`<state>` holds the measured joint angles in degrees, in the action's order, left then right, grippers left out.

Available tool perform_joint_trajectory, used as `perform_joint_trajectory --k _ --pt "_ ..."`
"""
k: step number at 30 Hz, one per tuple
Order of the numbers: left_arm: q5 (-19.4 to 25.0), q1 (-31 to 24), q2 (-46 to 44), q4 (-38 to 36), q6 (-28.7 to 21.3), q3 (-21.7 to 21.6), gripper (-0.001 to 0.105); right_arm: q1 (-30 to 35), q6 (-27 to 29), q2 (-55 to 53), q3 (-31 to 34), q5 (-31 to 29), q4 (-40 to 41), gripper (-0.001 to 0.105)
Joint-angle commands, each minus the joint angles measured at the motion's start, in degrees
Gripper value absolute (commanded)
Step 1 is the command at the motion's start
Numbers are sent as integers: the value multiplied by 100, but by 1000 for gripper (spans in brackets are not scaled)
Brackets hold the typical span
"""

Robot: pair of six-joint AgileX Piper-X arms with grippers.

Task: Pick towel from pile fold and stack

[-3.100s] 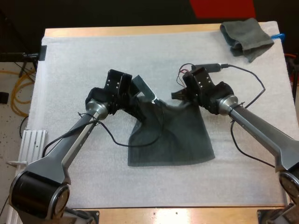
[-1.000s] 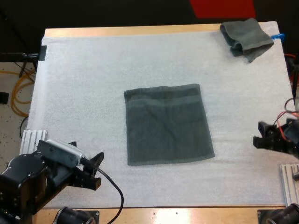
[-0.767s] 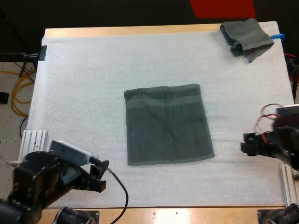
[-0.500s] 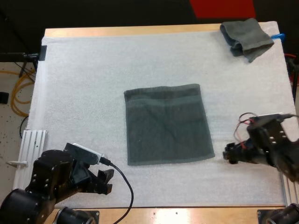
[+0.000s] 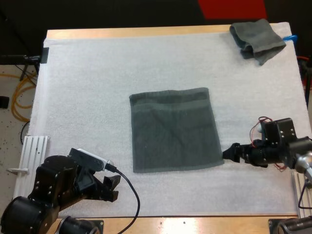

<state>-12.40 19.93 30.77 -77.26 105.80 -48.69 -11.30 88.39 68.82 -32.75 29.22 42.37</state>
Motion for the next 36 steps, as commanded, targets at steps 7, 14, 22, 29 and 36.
perform_joint_trajectory --k 7,14,22,29,36 --pt "-27 4 -11 56 -19 -9 69 48 -215 940 3 890 -767 81" --pt "-27 4 -11 45 73 -9 69 48 -428 1540 3 1616 -1158 81" --pt "-27 4 -11 118 72 -9 69 35 -516 2040 3 2066 -1187 81" --pt "-27 4 -11 164 72 -9 69 35 -514 2304 3 2138 -1187 75" --pt "-27 4 -11 164 72 -9 69 35 -577 2304 3 2025 -1187 39"
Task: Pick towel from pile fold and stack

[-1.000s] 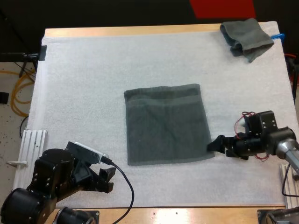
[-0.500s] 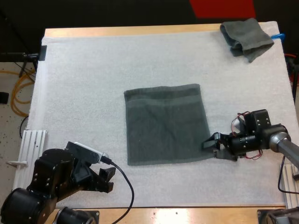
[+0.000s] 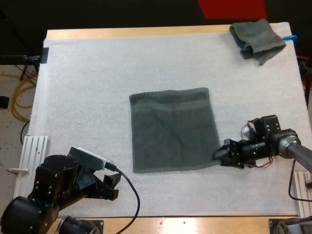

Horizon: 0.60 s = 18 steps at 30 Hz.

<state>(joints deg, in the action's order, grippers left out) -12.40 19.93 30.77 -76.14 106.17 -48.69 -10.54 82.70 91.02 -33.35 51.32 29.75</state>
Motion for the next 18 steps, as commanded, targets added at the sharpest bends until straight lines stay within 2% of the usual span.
perform_joint_trajectory --k 1,3,5,10,14,18 --pt "-28 4 -11 52 34 -9 69 -41 -7 84 62 -207 75 35" --pt "-28 4 -11 65 34 -9 69 -41 -4 84 62 -288 75 15" --pt "-28 4 -11 90 34 -3 69 -41 73 84 62 -325 75 1" --pt "-153 4 -11 393 118 269 69 -41 175 84 62 -390 103 0" --pt "-690 4 -11 928 740 776 69 -41 337 84 62 -420 232 0" --pt "-958 4 33 1719 1378 1403 69 -41 443 84 62 -418 285 0"
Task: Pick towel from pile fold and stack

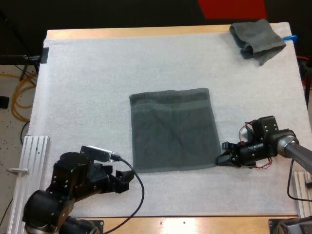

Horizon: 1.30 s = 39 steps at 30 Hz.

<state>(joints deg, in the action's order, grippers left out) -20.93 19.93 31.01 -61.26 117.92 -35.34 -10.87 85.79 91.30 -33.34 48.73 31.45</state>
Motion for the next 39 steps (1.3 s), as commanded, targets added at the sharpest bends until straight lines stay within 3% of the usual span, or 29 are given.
perform_joint_trajectory --k 1,5,9,23,28,35,39 --pt "-145 4 43 344 281 178 69 -8 144 56 61 -160 114 0" --pt "-465 4 438 1033 666 690 69 -8 145 56 61 -160 114 0" --pt "-485 4 1079 1488 686 921 69 -8 175 56 61 -160 114 0" --pt "-497 4 3622 3065 656 920 69 -8 250 56 61 -119 114 0" --pt "-544 4 4166 3295 656 920 69 -8 271 56 61 -119 114 0" --pt "-1488 4 4713 3581 656 920 67 -8 271 56 61 -119 114 0" --pt "-1502 4 4798 3537 656 920 63 -8 271 56 61 -119 114 0"
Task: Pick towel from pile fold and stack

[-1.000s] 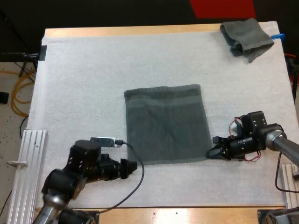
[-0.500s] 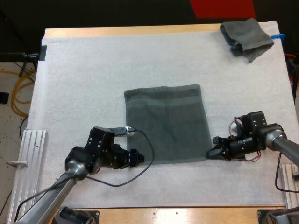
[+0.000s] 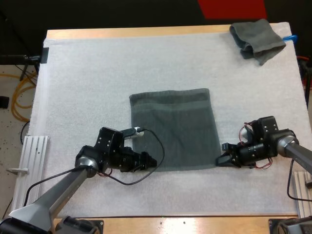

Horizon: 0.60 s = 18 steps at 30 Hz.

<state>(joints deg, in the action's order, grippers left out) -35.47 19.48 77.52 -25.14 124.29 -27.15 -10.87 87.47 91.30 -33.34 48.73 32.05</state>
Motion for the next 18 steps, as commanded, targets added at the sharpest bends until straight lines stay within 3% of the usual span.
perform_joint_trajectory --k 1,10,18 --pt "-39 50 146 -74 19 102 59 -8 103 56 61 -119 55 0" --pt "0 50 135 -74 19 91 1 -8 127 34 61 -104 83 0" --pt "-354 82 -612 -386 -14 88 0 -8 411 -715 61 -354 1022 0"
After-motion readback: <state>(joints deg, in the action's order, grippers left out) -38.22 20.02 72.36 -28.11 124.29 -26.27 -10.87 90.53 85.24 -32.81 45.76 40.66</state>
